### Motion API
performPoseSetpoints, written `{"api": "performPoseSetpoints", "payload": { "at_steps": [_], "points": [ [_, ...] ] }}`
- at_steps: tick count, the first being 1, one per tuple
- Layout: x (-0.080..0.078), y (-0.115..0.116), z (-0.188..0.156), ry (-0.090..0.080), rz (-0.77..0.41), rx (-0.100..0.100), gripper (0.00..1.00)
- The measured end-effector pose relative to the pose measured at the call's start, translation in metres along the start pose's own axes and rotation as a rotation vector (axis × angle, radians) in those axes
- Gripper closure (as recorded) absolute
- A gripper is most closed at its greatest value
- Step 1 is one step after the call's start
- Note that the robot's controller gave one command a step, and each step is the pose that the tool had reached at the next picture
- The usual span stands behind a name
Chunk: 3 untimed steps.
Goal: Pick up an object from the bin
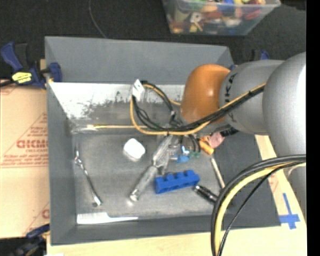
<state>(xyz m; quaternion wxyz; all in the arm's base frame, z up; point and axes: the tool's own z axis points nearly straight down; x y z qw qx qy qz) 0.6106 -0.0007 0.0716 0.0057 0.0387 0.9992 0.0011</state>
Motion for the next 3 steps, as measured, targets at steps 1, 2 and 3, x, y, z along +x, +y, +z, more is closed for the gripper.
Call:
{"api": "performPoseSetpoints", "payload": {
  "at_steps": [1,2,3],
  "points": [
    [-0.0099,-0.0088,-0.0007,-0.009,-0.199,0.001,0.00],
    [-0.0017,-0.0019,-0.0002,-0.004,-0.022,0.001,1.00],
    [-0.0017,-0.0019,-0.0003,-0.004,-0.022,0.001,1.00]
  ]
}}
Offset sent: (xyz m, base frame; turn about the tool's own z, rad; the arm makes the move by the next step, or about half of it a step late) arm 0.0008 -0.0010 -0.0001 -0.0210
